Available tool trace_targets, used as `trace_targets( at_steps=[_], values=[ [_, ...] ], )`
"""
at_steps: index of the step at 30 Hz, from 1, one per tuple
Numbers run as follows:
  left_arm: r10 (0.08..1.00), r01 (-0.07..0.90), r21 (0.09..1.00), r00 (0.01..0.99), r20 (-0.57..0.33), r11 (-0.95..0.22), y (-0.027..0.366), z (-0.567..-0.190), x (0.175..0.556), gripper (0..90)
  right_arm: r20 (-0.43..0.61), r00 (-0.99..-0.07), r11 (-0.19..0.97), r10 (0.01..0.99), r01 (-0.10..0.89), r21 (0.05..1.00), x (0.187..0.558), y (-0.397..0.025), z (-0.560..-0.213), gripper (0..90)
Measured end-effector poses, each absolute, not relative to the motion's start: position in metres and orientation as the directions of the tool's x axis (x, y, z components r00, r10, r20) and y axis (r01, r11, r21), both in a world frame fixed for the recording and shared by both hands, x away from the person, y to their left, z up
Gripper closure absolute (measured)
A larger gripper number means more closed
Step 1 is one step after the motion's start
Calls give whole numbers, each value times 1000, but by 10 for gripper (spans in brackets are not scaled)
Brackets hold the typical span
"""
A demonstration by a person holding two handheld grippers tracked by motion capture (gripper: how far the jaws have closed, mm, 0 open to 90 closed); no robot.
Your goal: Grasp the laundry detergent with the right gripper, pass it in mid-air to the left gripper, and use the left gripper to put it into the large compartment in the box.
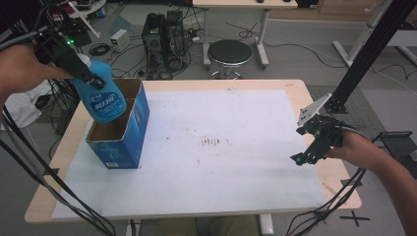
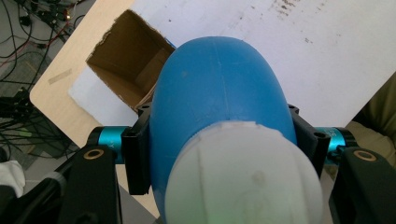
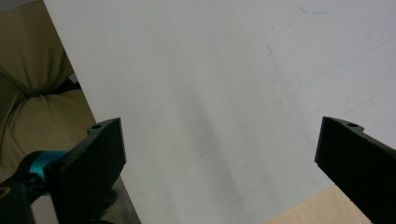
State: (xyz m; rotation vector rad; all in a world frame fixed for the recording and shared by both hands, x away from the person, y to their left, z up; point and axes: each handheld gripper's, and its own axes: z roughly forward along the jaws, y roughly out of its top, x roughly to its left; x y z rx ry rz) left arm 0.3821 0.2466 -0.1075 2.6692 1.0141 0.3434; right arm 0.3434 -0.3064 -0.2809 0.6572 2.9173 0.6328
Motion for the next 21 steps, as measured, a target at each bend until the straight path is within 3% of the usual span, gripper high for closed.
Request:
trace_targets(
  at_steps=[4, 5, 7, 21],
  values=[
    [654, 601, 294, 747, 125, -743, 251, -116, 387, 374, 1, -905, 826, 426, 389, 408, 344, -307, -281, 9],
    [689, 624, 343, 716, 107, -702, 249, -122, 386, 374, 6, -904, 823, 426, 391, 412, 344, -307, -282, 9],
    [695, 629, 347, 712, 102, -695, 249, -130, 388, 374, 4, -902, 823, 431, 395, 407, 344, -307, -281, 9],
    [695, 641, 326, 715, 76, -695, 258, -190, 402, 374, 5, -898, 822, 440, 405, 401, 345, -309, -286, 9]
  ],
)
